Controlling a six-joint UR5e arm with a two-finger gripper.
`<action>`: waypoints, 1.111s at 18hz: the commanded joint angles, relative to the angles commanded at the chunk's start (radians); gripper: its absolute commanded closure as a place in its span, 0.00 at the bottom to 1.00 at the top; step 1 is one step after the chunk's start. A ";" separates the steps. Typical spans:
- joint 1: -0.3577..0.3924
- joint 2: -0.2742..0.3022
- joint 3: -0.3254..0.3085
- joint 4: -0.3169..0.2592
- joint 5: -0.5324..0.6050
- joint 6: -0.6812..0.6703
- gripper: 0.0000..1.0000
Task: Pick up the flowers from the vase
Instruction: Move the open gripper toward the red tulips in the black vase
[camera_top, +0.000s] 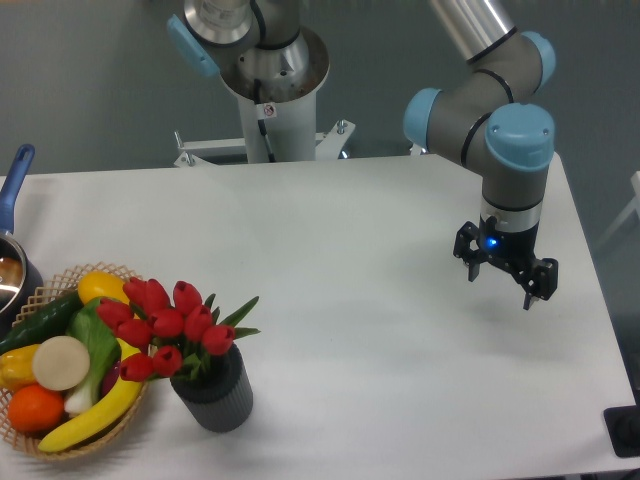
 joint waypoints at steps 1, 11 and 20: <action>0.000 0.000 -0.002 0.000 0.000 0.000 0.00; -0.008 0.060 -0.080 0.020 -0.168 -0.169 0.00; 0.009 0.104 -0.155 0.021 -0.679 -0.193 0.00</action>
